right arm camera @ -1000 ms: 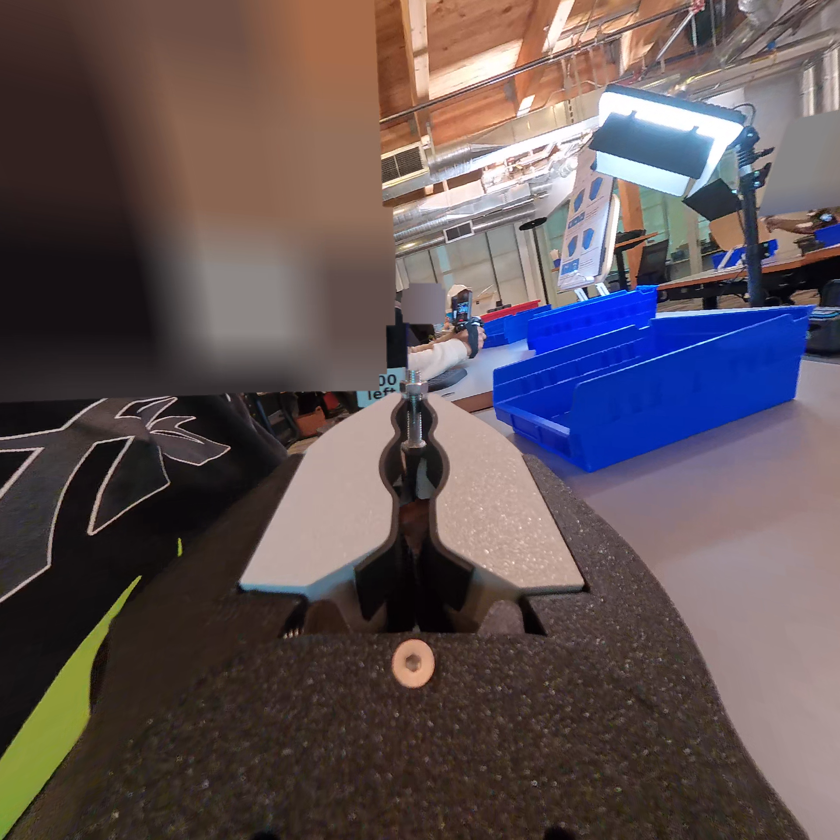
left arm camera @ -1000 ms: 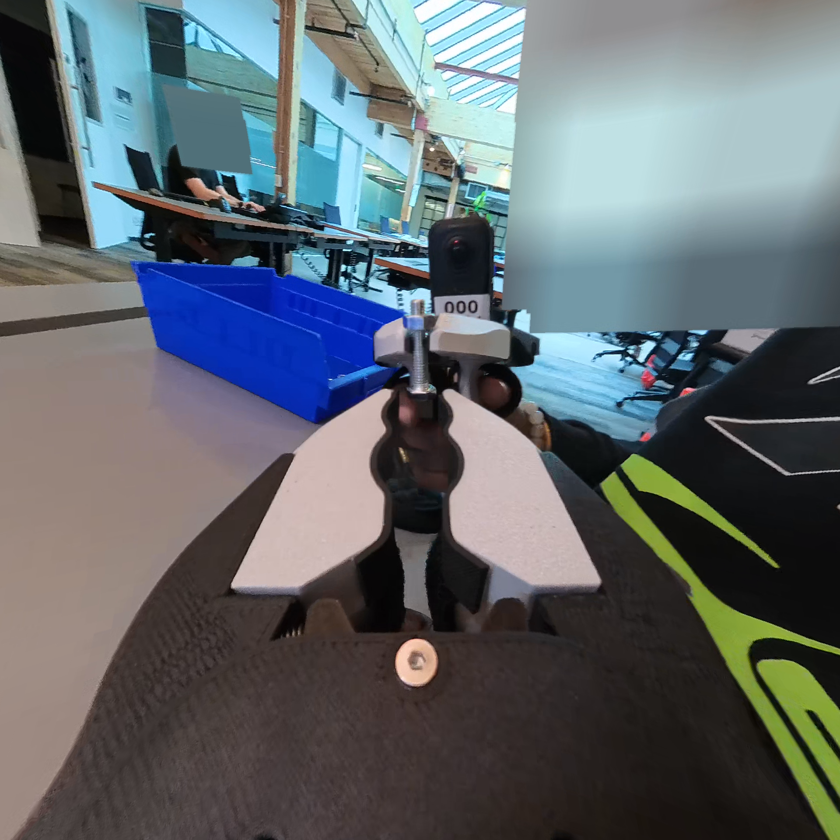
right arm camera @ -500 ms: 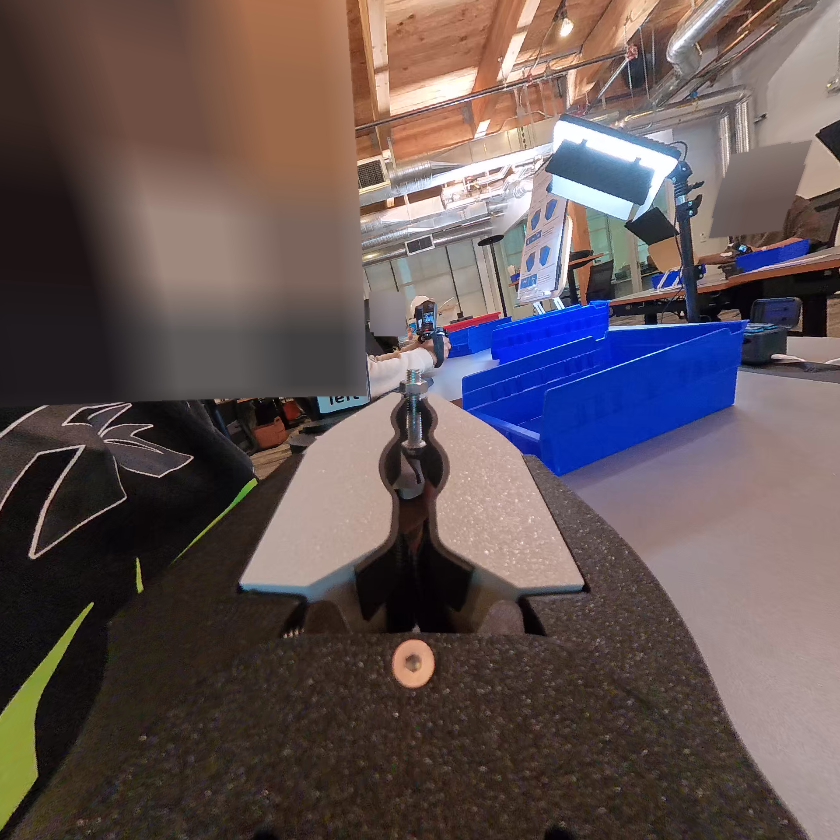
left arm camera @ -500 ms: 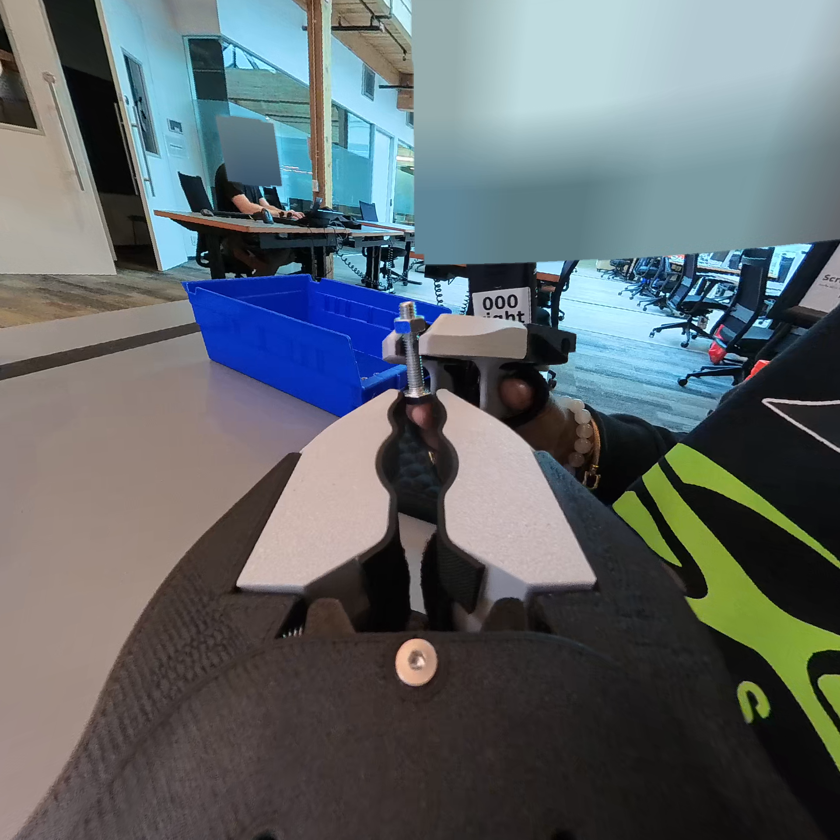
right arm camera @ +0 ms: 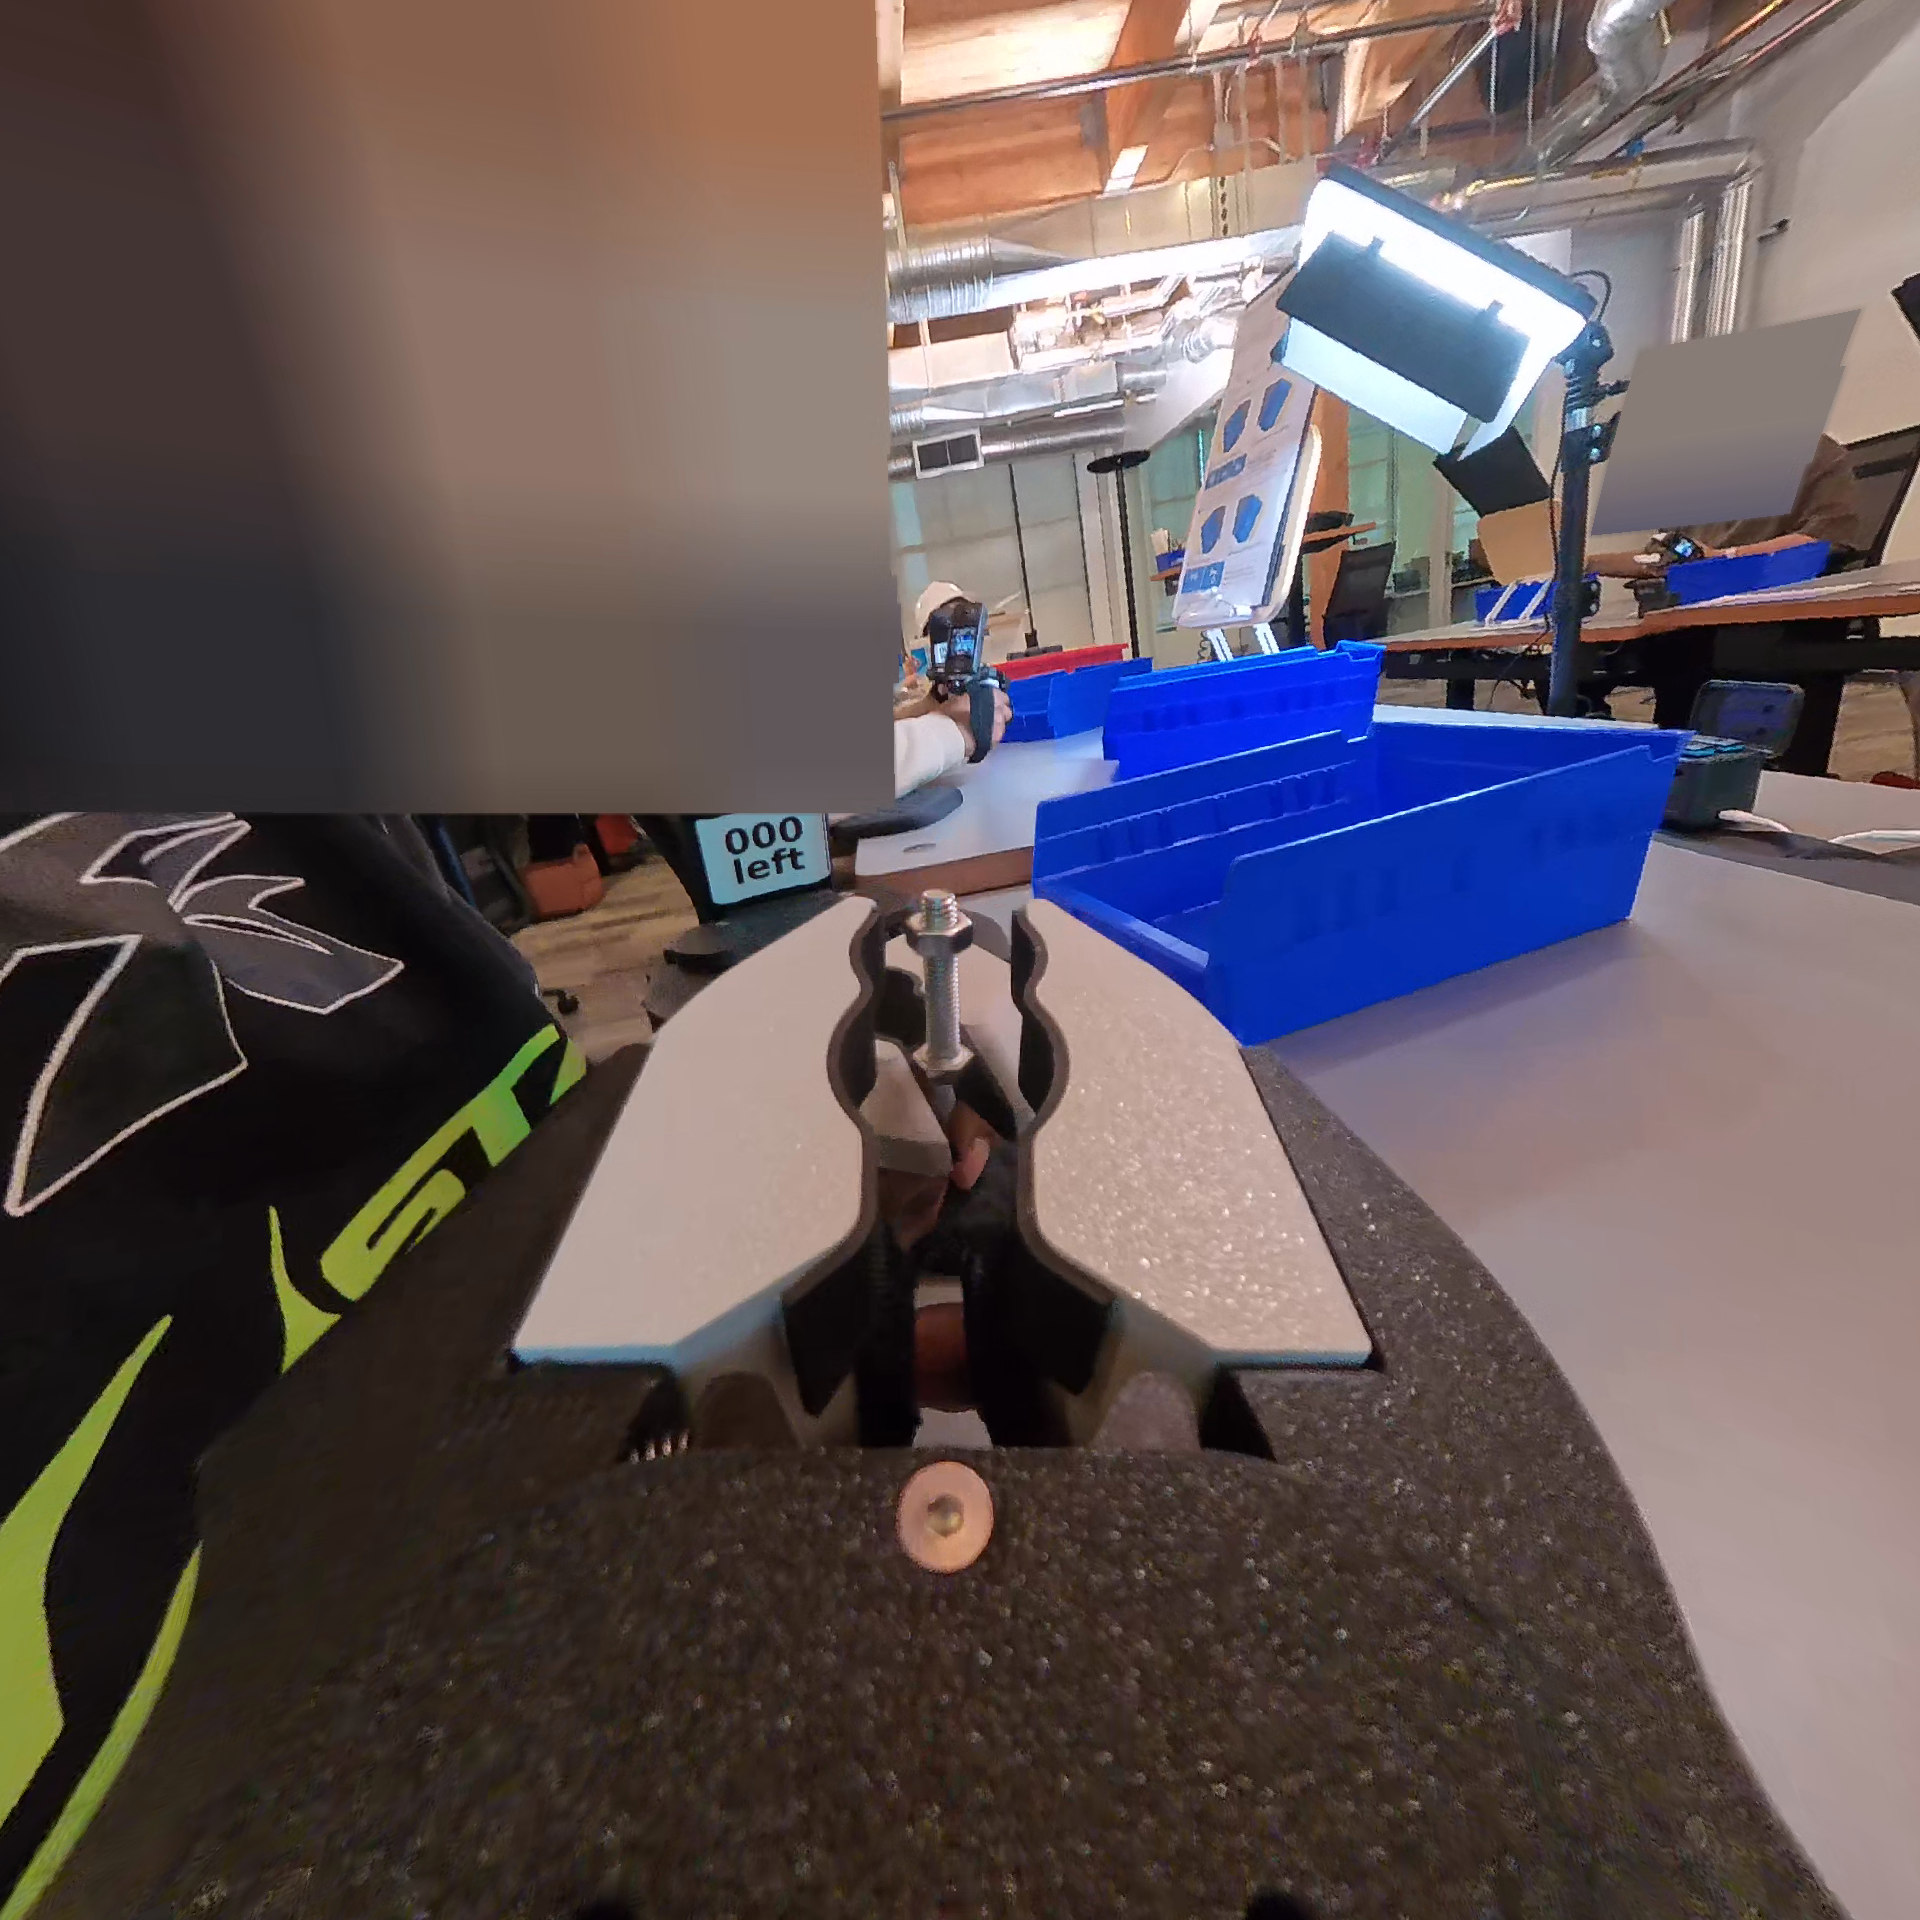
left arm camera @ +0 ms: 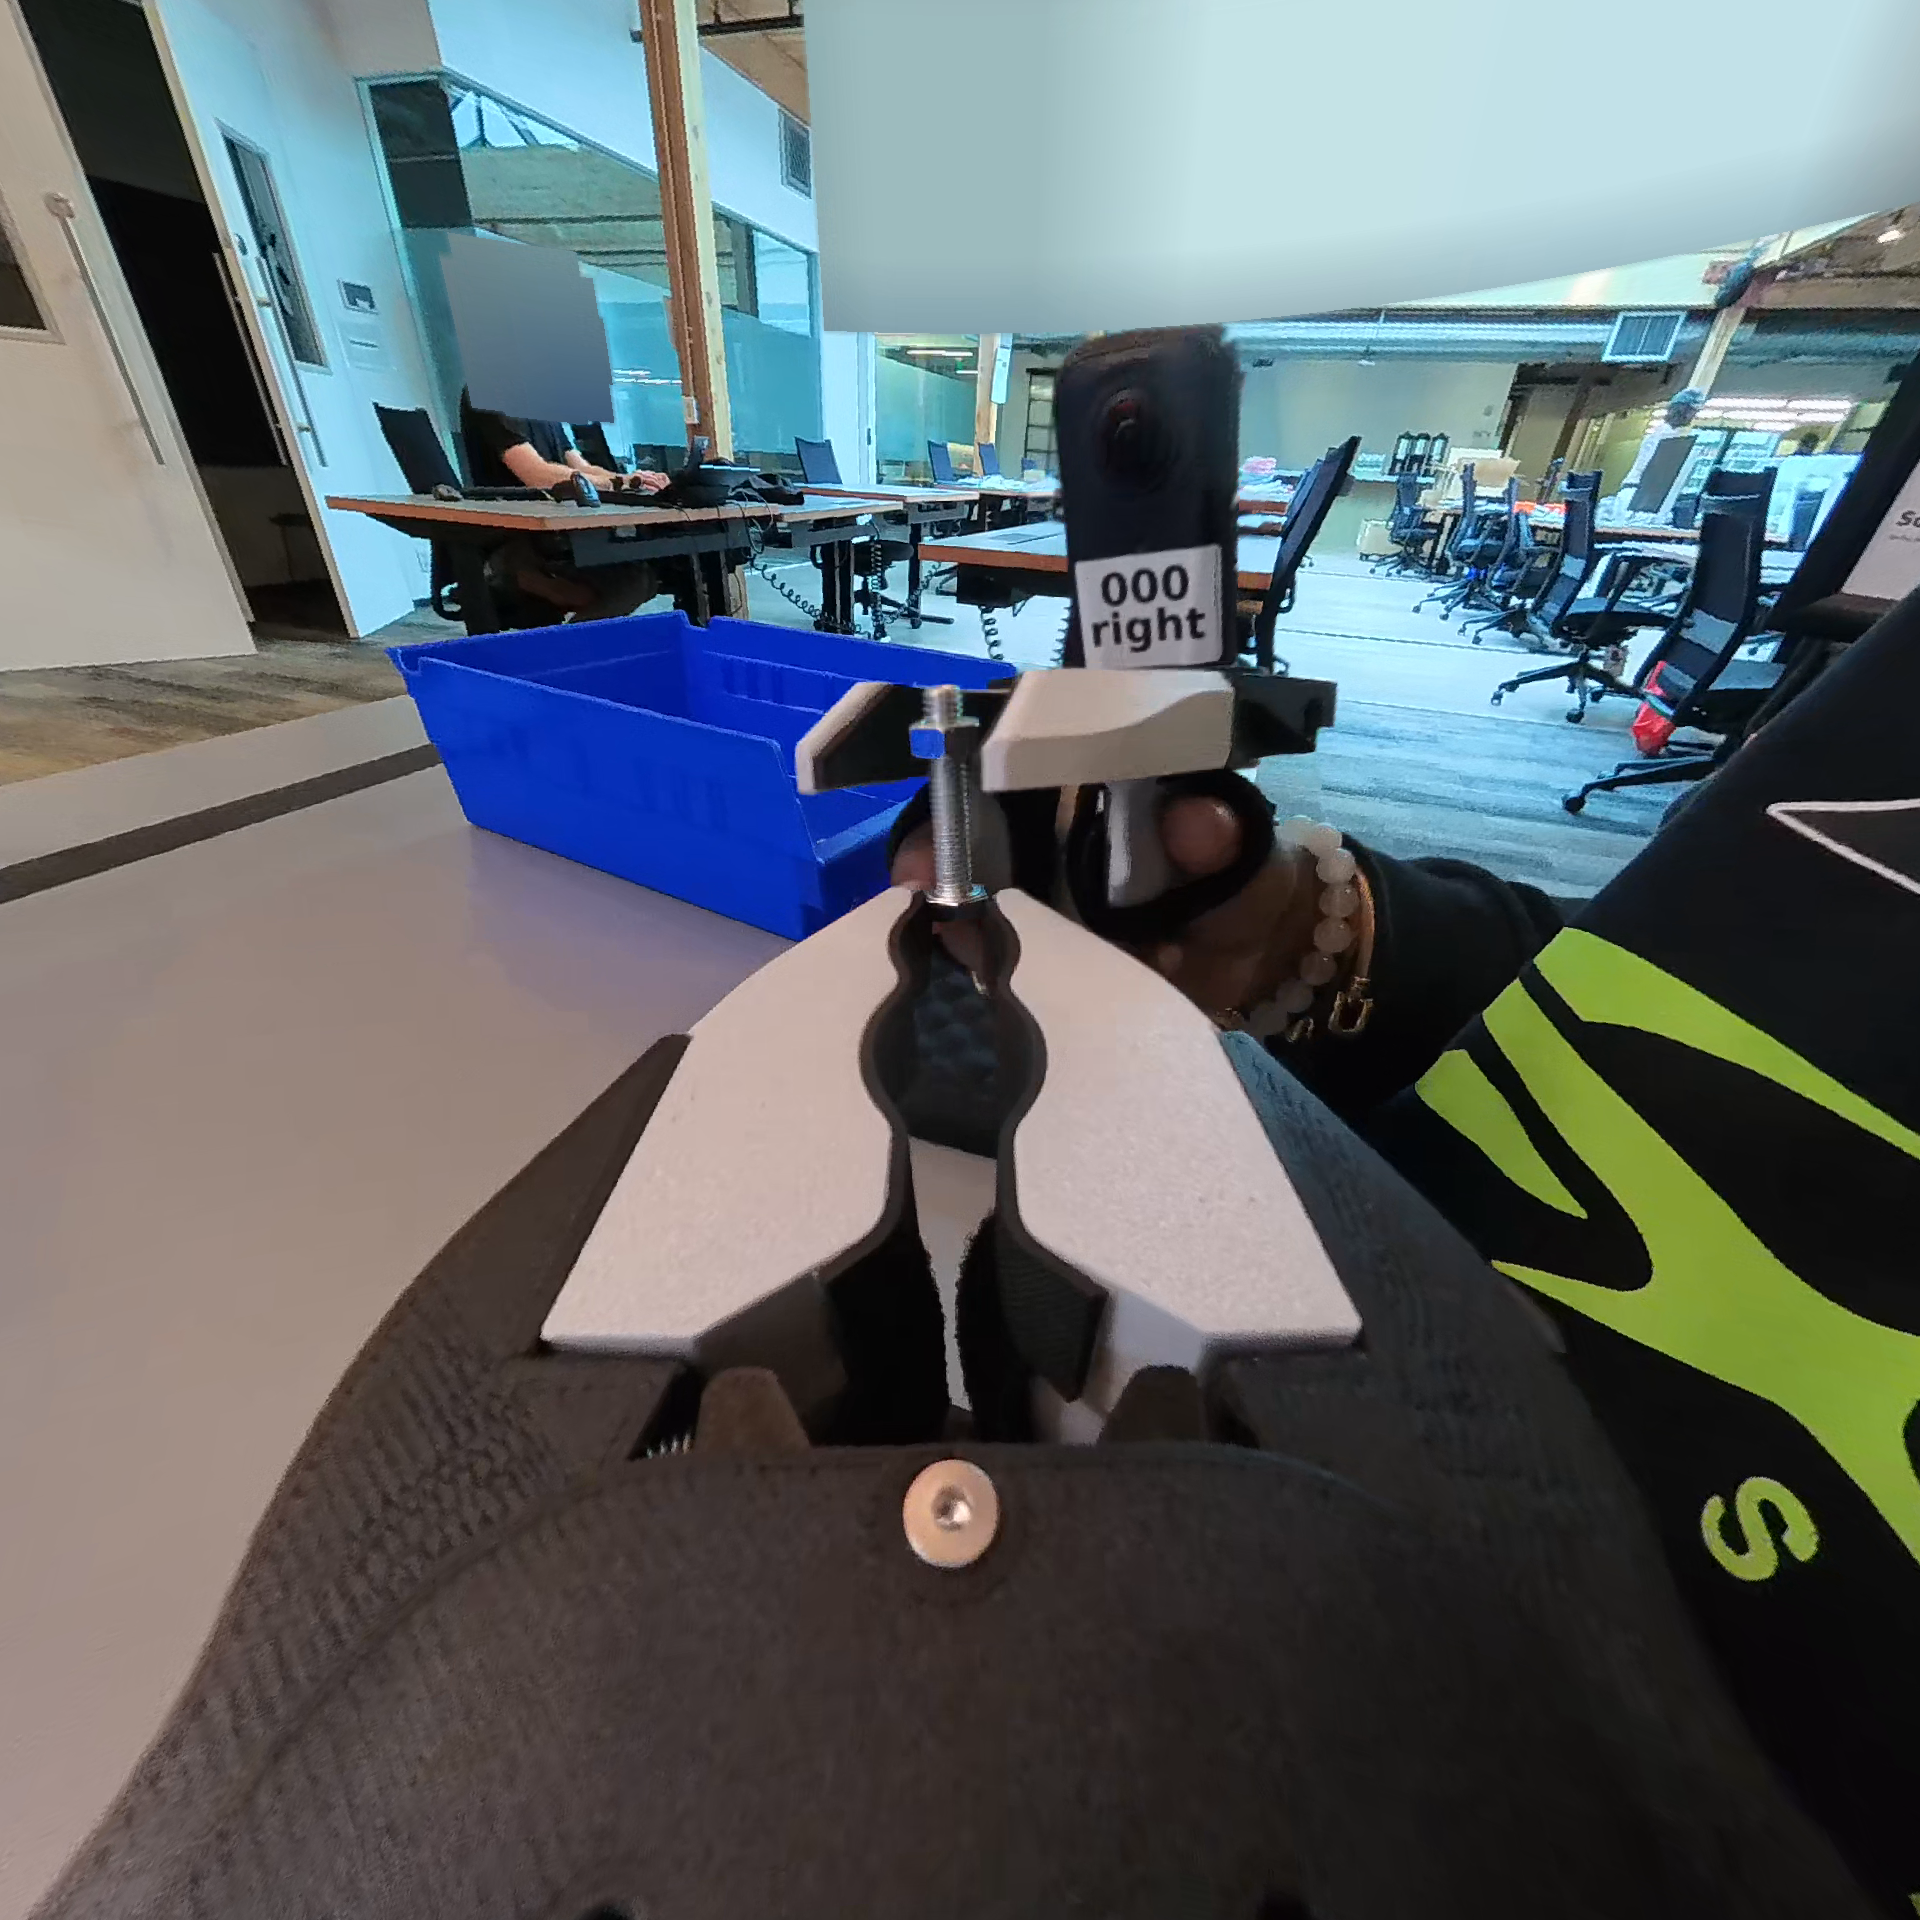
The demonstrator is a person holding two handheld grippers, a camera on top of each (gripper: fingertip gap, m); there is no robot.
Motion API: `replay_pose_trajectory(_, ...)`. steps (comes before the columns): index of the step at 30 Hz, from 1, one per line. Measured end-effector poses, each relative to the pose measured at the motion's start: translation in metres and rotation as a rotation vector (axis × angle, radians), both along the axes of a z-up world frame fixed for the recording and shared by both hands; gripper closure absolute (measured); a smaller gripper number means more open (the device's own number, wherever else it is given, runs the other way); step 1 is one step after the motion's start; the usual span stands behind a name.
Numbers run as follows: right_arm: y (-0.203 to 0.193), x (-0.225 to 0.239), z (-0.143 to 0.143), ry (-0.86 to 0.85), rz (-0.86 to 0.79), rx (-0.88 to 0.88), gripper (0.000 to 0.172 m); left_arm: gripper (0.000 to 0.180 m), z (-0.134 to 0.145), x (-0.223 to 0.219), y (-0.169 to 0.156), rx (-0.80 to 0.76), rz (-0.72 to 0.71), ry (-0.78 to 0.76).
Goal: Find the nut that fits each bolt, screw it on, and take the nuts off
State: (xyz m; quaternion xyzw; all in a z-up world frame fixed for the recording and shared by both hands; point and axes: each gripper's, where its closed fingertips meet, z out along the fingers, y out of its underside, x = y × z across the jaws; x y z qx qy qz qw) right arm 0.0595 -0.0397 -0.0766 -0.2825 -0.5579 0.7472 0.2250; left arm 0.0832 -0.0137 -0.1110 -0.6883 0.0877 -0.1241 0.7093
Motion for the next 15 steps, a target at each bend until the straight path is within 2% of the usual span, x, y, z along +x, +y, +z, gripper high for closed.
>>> replay_pose_trajectory(9, 0.019, 0.004, 0.009, 0.025, -0.042, -0.018, 0.159, 0.171, 0.005, -0.007, -0.007, 0.048, -0.013, -0.063)
replay_pose_trajectory(15, 0.001, 0.002, 0.007, 0.016, 0.012, 0.025, 0.146, 0.171, 0.001, -0.003, -0.005, 0.032, -0.021, -0.040)
